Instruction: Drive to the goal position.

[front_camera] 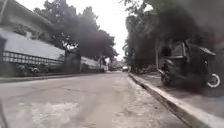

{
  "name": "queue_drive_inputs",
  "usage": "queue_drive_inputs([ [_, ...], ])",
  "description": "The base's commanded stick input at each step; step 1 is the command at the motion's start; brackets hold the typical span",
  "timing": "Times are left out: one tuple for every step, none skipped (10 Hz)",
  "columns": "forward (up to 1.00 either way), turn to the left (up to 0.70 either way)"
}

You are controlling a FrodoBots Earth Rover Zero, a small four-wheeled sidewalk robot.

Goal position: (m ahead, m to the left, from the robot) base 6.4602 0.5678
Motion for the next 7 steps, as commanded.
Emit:
queue_drive_inputs([
  [0.70,-0.35],
  [0.70,-0.35],
  [0.70,-0.35],
  [0.70,0.00],
  [0.70,0.00],
  [0.70,0.00],
  [0.70,0.00],
])
